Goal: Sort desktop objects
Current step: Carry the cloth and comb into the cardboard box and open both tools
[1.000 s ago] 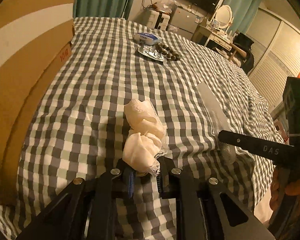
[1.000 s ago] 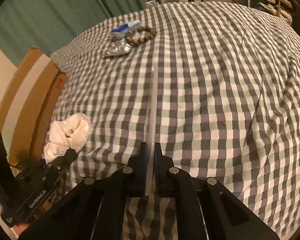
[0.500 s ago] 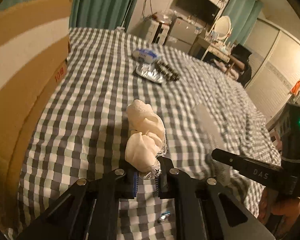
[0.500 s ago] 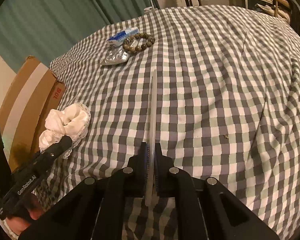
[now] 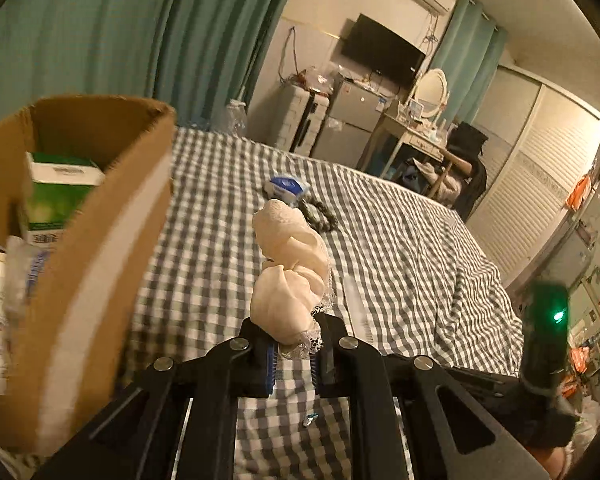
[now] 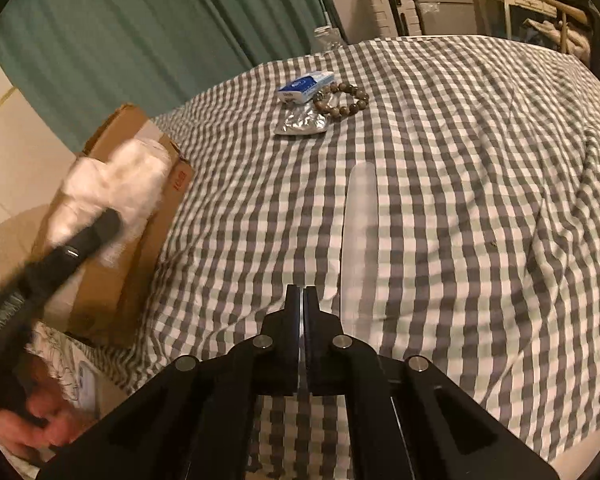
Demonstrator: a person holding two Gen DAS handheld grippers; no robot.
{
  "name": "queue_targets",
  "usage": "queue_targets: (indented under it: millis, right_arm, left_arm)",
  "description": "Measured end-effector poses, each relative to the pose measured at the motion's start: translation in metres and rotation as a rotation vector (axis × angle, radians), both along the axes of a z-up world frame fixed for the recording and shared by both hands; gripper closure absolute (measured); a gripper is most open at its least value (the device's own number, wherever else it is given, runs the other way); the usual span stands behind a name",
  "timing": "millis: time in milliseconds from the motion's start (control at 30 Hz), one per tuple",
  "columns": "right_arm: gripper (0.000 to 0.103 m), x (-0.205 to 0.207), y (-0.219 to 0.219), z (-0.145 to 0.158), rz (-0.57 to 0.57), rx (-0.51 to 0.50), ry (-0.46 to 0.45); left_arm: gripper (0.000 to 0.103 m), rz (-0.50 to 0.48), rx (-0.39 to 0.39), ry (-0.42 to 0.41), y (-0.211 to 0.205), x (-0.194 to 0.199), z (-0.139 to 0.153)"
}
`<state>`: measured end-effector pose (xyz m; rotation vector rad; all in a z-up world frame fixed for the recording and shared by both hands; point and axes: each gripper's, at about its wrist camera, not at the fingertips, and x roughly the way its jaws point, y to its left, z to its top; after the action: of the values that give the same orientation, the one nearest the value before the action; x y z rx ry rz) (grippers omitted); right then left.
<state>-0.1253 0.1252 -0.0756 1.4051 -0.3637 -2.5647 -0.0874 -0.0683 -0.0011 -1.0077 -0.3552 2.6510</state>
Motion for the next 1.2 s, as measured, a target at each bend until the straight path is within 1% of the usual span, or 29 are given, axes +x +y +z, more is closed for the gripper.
queue_targets:
  millis: [67, 100, 133, 200, 267, 400, 500, 533, 600, 633, 667, 733, 833, 967, 1000, 1067, 1100, 1133, 1200]
  right_arm:
    - [0.100, -0.003, 0.002, -0.006, -0.026, 0.008, -0.017]
    - [0.091, -0.005, 0.005, -0.010, -0.045, 0.008, -0.024]
    - [0.076, -0.007, 0.008, -0.012, -0.061, 0.016, -0.025]
    - [0.062, -0.012, 0.013, -0.019, -0.086, 0.012, -0.030]
    - [0.062, -0.021, 0.014, -0.025, -0.097, -0.002, -0.040]
    - [0.062, -0.039, 0.011, -0.041, -0.089, 0.034, -0.064]
    - [0.061, -0.042, 0.008, -0.047, -0.076, 0.062, -0.049]
    - [0.064, -0.041, 0.005, -0.046, -0.064, 0.087, -0.042]
    - [0.077, -0.037, 0.001, -0.044, -0.046, 0.148, -0.036]
    - [0.077, -0.035, 0.001, -0.042, -0.039, 0.139, -0.034]
    - [0.077, -0.033, 0.003, -0.040, -0.037, 0.107, -0.035]
    - [0.077, -0.028, 0.006, -0.030, -0.041, 0.052, -0.014]
    - [0.077, -0.017, 0.001, 0.002, -0.026, -0.003, 0.065]
    - [0.077, -0.007, -0.023, 0.060, 0.021, -0.093, 0.177]
    - [0.077, -0.005, -0.038, 0.078, 0.056, -0.120, 0.206]
    - [0.077, -0.003, -0.060, 0.100, 0.094, -0.131, 0.253]
    - [0.077, -0.003, -0.078, 0.113, 0.135, -0.139, 0.275]
    - [0.077, -0.004, -0.093, 0.121, 0.163, -0.147, 0.285]
    - [0.077, -0.007, -0.127, 0.134, 0.213, -0.148, 0.298]
  left_arm:
    - [0.090, 0.006, 0.006, 0.000, -0.006, 0.005, 0.003]
    - [0.090, 0.009, 0.005, -0.002, -0.009, 0.007, 0.003]
    - [0.090, 0.008, 0.003, -0.004, -0.011, 0.008, 0.002]
    - [0.090, 0.010, -0.005, -0.009, -0.014, 0.011, 0.001]
    - [0.090, 0.011, -0.009, -0.022, -0.014, 0.010, -0.003]
    - [0.090, 0.013, -0.020, -0.053, -0.013, -0.001, -0.017]
    - [0.090, 0.013, -0.029, -0.079, -0.010, -0.010, -0.029]
    - [0.090, 0.014, -0.030, -0.086, -0.011, -0.013, -0.033]
    - [0.090, 0.017, -0.029, -0.100, -0.010, -0.016, -0.039]
    - [0.090, 0.019, -0.025, -0.103, -0.009, -0.017, -0.041]
    - [0.090, 0.018, -0.019, -0.102, -0.008, -0.018, -0.041]
    - [0.090, 0.012, -0.007, -0.085, -0.006, -0.018, -0.035]
    - [0.090, 0.002, 0.017, -0.039, -0.006, -0.016, -0.016]
    - [0.090, 0.010, 0.059, 0.046, -0.023, -0.011, 0.025]
    - [0.090, 0.023, 0.065, 0.086, -0.033, -0.009, 0.042]
    - [0.090, 0.027, 0.073, 0.137, -0.049, -0.006, 0.066]
    - [0.090, 0.032, 0.064, 0.162, -0.060, -0.005, 0.079]
    - [0.090, 0.042, 0.039, 0.179, -0.072, -0.005, 0.089]
    - [0.090, 0.084, -0.015, 0.193, -0.096, -0.005, 0.101]
